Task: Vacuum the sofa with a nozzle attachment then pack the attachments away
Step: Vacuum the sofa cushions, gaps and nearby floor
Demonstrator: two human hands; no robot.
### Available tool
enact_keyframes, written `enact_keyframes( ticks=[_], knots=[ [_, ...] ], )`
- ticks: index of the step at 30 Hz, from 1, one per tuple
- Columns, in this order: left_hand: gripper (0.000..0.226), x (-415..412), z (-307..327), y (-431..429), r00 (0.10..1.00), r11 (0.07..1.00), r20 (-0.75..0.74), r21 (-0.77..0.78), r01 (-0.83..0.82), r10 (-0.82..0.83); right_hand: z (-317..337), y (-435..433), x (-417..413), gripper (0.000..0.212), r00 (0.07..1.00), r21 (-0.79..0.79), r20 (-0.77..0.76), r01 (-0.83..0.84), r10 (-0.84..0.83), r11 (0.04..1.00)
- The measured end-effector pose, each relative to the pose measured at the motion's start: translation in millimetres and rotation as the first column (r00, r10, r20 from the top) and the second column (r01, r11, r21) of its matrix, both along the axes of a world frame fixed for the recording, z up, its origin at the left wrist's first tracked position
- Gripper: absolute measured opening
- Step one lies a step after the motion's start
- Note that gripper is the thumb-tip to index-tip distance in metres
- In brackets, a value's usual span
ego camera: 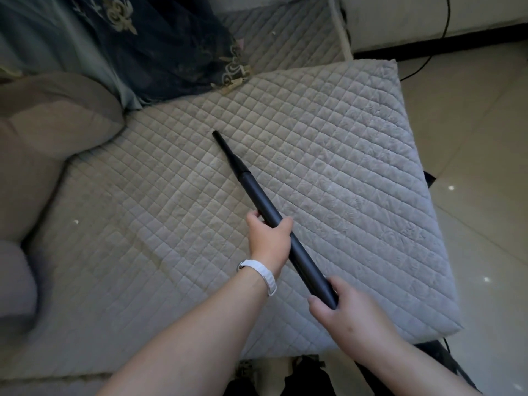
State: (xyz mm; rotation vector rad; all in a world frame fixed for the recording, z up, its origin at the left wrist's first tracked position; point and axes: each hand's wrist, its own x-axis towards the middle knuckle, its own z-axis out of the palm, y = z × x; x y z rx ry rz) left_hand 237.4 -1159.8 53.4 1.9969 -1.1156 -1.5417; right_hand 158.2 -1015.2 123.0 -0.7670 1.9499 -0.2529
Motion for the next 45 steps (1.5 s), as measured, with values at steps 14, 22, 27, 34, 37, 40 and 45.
enact_keyframes(
  ticks=[14, 22, 27, 34, 37, 40, 45],
  knots=[
    [0.044, 102.2, 12.2, -2.1, 0.932, 0.933, -0.04, 0.026, -0.359, 0.359, -10.0, -36.5, 60.2, 0.028, 0.944, -0.04, 0.051, -0.325, 0.326, 0.945],
    [0.041, 184.6, 16.3, 5.6, 0.883, 0.885, -0.064, 0.053, -0.463, 0.466, -3.6, -43.2, 124.1, 0.03, 0.896, -0.045, 0.054, -0.439, 0.441, 0.897],
    [0.042, 219.3, 17.2, 10.9, 0.855, 0.858, -0.079, 0.088, -0.506, 0.512, 0.9, -51.5, 152.1, 0.026, 0.856, -0.029, 0.053, -0.514, 0.515, 0.857],
    [0.043, 258.7, 15.4, -2.5, 0.866, 0.868, -0.08, 0.109, -0.485, 0.494, -3.1, -62.8, 191.9, 0.031, 0.855, -0.003, 0.012, -0.519, 0.519, 0.855],
    [0.043, 271.2, 12.2, -13.6, 0.871, 0.874, -0.085, 0.104, -0.476, 0.484, -5.5, -72.6, 206.0, 0.03, 0.847, 0.01, -0.019, -0.532, 0.532, 0.847],
    [0.039, 279.8, 10.8, -22.9, 0.868, 0.872, -0.088, 0.1, -0.48, 0.488, -8.2, -83.2, 216.5, 0.029, 0.85, 0.022, -0.029, -0.525, 0.526, 0.851],
    [0.037, 290.9, 11.8, -33.1, 0.875, 0.878, -0.096, 0.118, -0.464, 0.475, -6.8, -92.6, 228.7, 0.028, 0.843, 0.032, -0.043, -0.536, 0.537, 0.844]
  ],
)
